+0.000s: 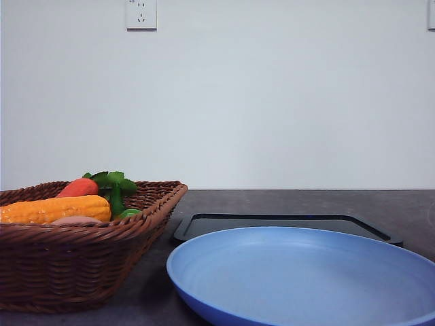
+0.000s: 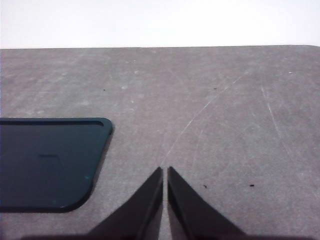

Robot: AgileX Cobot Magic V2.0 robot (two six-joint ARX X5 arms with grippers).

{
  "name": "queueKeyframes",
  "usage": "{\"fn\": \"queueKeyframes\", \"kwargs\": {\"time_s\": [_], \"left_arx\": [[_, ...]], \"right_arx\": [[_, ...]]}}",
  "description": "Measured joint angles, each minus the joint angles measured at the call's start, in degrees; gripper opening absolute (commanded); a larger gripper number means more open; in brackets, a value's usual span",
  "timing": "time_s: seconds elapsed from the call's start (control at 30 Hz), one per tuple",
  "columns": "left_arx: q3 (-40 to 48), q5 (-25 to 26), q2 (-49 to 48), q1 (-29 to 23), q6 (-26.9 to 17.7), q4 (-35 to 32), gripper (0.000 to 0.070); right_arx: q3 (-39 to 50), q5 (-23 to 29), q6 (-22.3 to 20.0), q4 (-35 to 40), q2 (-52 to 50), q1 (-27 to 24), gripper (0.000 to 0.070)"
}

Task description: Transfer egg from basket to plate and serve

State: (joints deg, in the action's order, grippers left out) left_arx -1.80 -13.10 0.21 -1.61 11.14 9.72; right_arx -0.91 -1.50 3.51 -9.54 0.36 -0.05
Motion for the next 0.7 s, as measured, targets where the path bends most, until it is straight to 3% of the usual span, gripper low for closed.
{"fn": "queueKeyframes", "kwargs": {"time_s": [0.13,0.37,0.53,0.7], "left_arx": [[0.00,0.00,0.00,0.00,1.62,0.00,0.0000],[0.00,0.07,0.00,0.00,9.16,0.03,0.0000],[-0.02,5.01,0.03,0.00,10.24,0.33,0.0000],[-0.89,8.61,1.61,0.00,10.71,2.11,0.0000]], "right_arx": [[0.00,-0.02,0.51,1.66,0.00,0.00,0.0000],[0.00,-0.02,6.76,3.87,0.00,0.00,0.0000],[-0.28,-0.31,11.65,2.57,0.00,0.00,0.0000],[-4.50,-0.33,13.30,-2.95,0.17,0.00,0.0000]]}}
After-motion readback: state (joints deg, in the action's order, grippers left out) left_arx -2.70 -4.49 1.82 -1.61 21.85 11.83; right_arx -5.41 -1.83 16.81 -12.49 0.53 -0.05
